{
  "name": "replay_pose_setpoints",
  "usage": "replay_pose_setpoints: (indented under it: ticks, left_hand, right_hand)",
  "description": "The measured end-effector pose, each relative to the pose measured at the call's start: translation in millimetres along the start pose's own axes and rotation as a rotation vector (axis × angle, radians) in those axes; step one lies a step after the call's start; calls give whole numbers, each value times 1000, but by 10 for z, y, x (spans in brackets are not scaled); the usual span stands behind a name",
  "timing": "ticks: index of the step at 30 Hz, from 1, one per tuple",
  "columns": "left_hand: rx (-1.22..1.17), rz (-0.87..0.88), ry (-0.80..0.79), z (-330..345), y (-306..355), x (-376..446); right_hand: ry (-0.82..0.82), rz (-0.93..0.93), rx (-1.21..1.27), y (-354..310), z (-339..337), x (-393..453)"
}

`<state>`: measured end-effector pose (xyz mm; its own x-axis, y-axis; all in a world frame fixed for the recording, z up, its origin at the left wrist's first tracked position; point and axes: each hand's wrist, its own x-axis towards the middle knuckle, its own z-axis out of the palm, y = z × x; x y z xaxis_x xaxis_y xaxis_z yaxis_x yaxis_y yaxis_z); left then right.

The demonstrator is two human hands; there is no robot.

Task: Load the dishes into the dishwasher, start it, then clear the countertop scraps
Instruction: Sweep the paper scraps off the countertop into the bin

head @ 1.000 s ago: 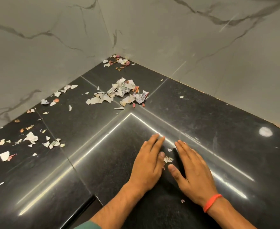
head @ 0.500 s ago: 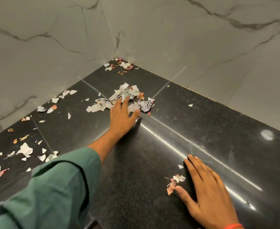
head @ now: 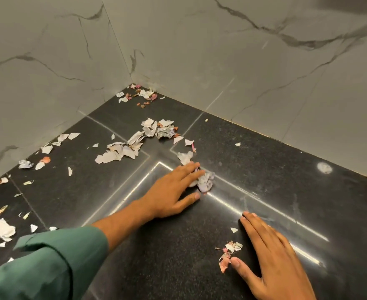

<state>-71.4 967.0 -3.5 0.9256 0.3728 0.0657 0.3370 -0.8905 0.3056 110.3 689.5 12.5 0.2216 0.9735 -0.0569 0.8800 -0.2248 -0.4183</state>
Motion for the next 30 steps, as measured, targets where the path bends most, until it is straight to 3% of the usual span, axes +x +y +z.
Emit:
replay_pose_setpoints:
  ticks: [4,9,11,16,26,28,30]
  left_hand:
    - [-35,185,14,22,203,-152]
    - [-120,-281,193,14,-152,314]
    - [-166,-351,195,8,-288,585]
    - [-72,-219,78,59,-279,876]
    - [-235,280,-71,123,647,-99]
    - [-251,220,36,100,622,-21]
    - [-277,-3,159,73,483,194]
  right_hand:
    - [-14,27,12,-3,-17,3]
    - [-31,31,4,3,0,0]
    - [-27,36,1,3,11,3]
    - [-22,30,-16,8,37,0]
    - [4,47,23,-16,19,-8]
    - [9,42,14,-15,18,-9]
    - [8,42,2,-17,19,-10]
